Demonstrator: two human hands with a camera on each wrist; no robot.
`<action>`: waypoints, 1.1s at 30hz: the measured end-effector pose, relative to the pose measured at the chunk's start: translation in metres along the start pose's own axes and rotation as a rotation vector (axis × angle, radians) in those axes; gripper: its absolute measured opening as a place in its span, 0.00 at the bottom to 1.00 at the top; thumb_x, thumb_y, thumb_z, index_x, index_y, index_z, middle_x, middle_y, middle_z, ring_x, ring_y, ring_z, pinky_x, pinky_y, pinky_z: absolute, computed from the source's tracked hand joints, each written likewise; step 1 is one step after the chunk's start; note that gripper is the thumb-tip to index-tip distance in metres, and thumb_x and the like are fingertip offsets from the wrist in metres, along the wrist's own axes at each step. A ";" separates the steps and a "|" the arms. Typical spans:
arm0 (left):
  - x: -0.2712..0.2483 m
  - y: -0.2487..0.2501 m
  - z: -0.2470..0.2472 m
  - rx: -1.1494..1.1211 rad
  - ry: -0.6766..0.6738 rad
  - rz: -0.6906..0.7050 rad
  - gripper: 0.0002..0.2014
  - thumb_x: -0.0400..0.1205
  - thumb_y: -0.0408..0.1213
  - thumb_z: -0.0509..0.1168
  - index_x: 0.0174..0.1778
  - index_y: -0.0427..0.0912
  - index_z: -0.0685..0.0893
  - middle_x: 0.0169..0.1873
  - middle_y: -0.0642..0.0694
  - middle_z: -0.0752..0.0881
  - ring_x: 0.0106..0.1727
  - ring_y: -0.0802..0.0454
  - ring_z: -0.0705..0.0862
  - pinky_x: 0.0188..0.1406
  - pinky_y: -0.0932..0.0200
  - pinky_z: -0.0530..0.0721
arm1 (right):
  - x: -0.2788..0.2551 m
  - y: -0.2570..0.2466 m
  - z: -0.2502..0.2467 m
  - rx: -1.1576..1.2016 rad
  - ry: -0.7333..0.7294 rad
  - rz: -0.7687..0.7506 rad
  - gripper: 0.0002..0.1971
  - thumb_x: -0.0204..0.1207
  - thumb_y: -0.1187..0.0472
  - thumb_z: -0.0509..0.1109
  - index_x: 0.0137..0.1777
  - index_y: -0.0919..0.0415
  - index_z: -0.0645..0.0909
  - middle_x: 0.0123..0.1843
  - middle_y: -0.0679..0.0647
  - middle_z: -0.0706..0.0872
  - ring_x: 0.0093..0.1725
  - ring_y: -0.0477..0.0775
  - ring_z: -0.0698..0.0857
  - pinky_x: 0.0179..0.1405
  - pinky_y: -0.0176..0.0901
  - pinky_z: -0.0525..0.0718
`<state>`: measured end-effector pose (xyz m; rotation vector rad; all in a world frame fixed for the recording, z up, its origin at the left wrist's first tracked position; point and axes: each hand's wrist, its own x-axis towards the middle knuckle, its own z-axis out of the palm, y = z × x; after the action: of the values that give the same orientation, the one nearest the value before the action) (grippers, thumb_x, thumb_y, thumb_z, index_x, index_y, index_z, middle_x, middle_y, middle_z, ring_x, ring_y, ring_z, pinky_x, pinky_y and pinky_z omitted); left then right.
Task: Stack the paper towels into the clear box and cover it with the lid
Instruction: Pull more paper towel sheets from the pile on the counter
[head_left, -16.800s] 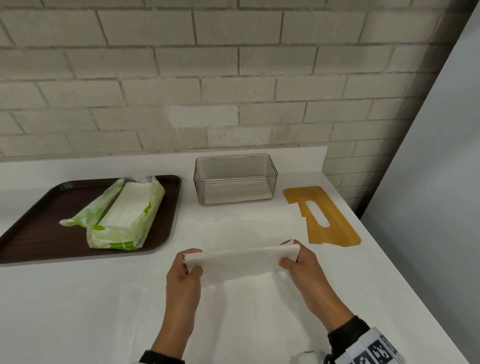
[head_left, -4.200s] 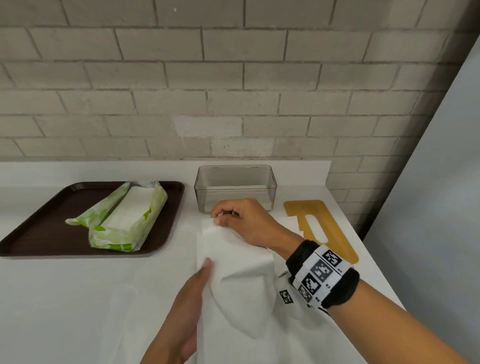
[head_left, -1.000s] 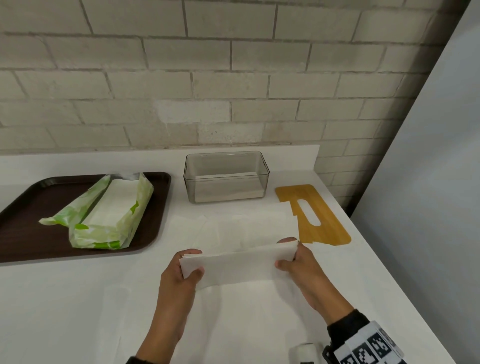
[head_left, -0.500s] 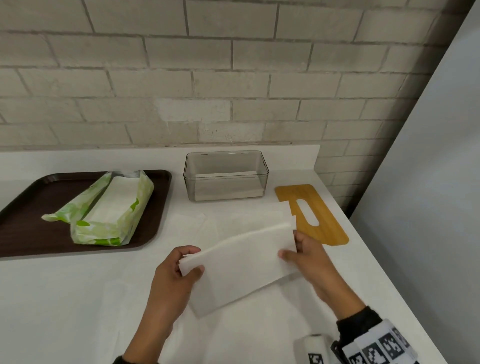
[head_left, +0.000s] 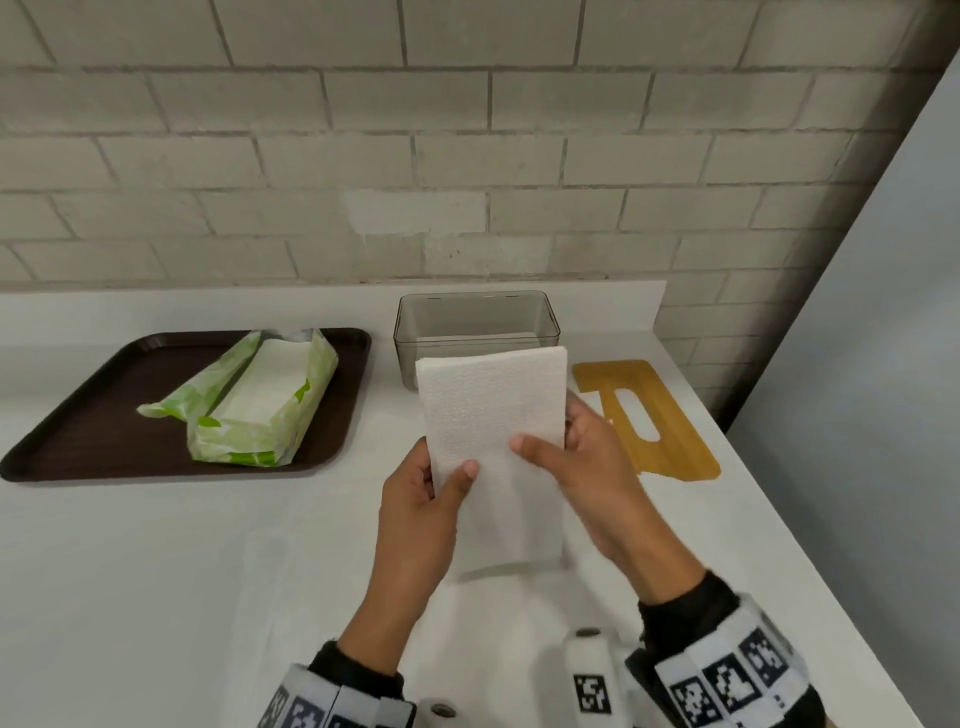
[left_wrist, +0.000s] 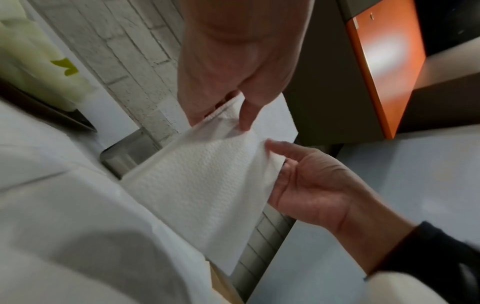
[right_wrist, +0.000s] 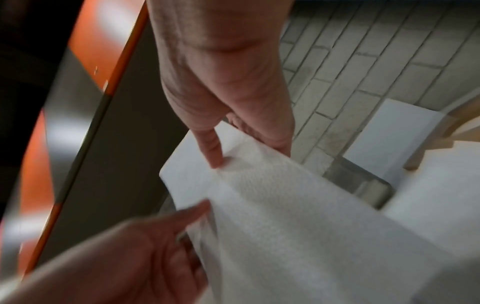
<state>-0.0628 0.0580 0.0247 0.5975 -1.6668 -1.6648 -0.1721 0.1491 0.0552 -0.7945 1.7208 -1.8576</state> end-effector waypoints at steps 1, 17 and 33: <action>0.000 -0.002 0.000 0.013 0.017 0.009 0.12 0.81 0.33 0.66 0.53 0.57 0.81 0.49 0.58 0.89 0.50 0.61 0.88 0.44 0.68 0.85 | -0.004 0.008 0.005 -0.073 0.016 0.010 0.17 0.75 0.67 0.70 0.56 0.45 0.78 0.58 0.49 0.87 0.58 0.51 0.86 0.57 0.47 0.86; -0.005 -0.018 0.016 0.110 0.032 -0.041 0.22 0.83 0.23 0.58 0.63 0.55 0.66 0.51 0.65 0.77 0.48 0.73 0.80 0.37 0.84 0.77 | -0.005 0.044 0.009 -0.189 0.128 -0.017 0.18 0.80 0.66 0.64 0.65 0.45 0.70 0.61 0.45 0.81 0.62 0.44 0.80 0.53 0.27 0.80; 0.016 -0.029 -0.048 0.037 0.258 -0.158 0.14 0.83 0.34 0.64 0.65 0.43 0.80 0.53 0.45 0.85 0.54 0.44 0.83 0.51 0.52 0.78 | -0.001 0.061 0.022 -0.583 -0.346 0.178 0.08 0.73 0.70 0.69 0.49 0.59 0.80 0.45 0.55 0.83 0.38 0.46 0.78 0.32 0.26 0.75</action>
<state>-0.0421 0.0124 -0.0050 0.9417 -1.4982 -1.5915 -0.1584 0.1282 -0.0050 -1.0629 2.0327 -1.0246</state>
